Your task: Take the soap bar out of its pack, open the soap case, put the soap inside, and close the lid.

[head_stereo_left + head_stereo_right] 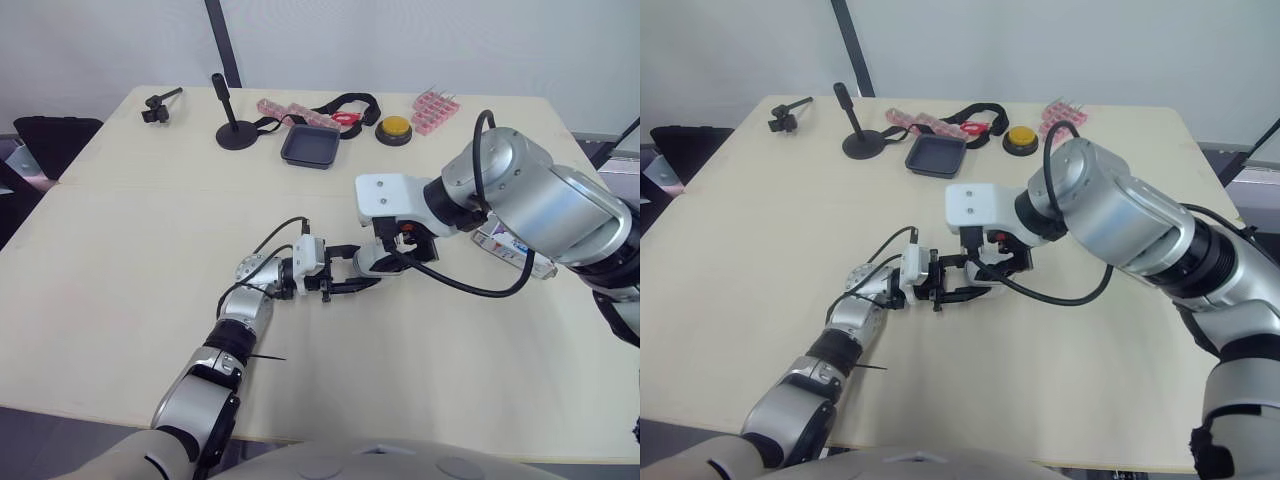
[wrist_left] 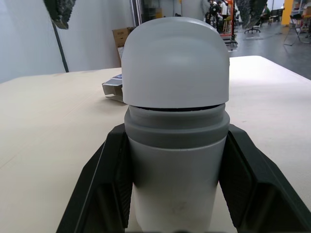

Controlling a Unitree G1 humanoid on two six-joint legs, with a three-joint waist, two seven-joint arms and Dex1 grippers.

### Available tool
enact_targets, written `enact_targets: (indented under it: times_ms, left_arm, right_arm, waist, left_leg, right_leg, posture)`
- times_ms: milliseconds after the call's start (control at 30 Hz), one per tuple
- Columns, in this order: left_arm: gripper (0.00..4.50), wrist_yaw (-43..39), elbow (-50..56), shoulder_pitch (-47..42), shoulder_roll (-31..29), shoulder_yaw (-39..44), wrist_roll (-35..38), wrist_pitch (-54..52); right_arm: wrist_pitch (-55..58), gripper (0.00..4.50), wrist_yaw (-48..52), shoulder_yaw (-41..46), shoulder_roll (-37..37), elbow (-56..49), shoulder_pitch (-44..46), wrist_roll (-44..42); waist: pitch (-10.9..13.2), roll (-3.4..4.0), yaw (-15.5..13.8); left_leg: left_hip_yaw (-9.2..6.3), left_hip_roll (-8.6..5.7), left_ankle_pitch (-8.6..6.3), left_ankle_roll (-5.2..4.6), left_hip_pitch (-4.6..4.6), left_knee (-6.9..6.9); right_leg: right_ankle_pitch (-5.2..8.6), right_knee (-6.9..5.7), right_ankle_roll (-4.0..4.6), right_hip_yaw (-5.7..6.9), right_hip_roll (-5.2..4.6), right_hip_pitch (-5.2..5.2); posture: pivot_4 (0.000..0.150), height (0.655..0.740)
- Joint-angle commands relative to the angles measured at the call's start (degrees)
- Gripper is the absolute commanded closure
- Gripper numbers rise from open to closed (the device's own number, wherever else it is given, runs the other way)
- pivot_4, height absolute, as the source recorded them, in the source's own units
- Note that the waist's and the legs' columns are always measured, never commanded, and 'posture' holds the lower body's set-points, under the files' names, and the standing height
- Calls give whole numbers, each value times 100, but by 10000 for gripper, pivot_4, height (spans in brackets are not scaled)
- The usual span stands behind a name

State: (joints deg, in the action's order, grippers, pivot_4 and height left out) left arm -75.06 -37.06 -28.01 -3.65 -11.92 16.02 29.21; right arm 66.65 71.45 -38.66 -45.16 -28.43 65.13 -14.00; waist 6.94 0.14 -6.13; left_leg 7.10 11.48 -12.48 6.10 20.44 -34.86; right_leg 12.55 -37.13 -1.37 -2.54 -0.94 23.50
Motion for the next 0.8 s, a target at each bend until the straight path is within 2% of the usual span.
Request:
enact_targets:
  times_ms: [33, 467, 633, 800]
  left_arm:
    - [26231, -30, 75, -2, -20, -18, -32, 14]
    - [26231, 58, 117, 60, 39, 51, 56, -34]
    - [26231, 35, 83, 99, 46, 100, 112, -4]
    - [26231, 31, 60, 77, 53, 106, 108, 10]
  right_arm:
    - [23, 6104, -21, 297, -121, -91, 173, -119]
    - [116, 6104, 53, 1063, -604, 44, 224, -559]
    - [136, 20170, 64, 1269, -843, -81, 99, -775]
    - [74, 37638, 138, 1267, -1049, -157, -90, -943]
  waist:
    - [0, 0, 0]
    - [0, 0, -13]
    - [0, 0, -13]
    - [0, 0, -15]
  left_leg:
    - [0, 0, 0, 0, 0, 0]
    - [0, -1, 0, 0, 1, 0]
    - [0, -1, 0, 0, 1, 0]
    - [0, -1, 0, 0, 1, 0]
  right_leg:
    - [0, 1, 0, 0, 0, 0]
    - [0, 2, 0, 0, 0, 0]
    - [0, 3, 0, -1, 0, 0]
    - [0, 4, 0, -1, 0, 0]
  posture:
    - [1500, 7400]
    - [1500, 7400]
    - [1500, 7400]
    - [1500, 7400]
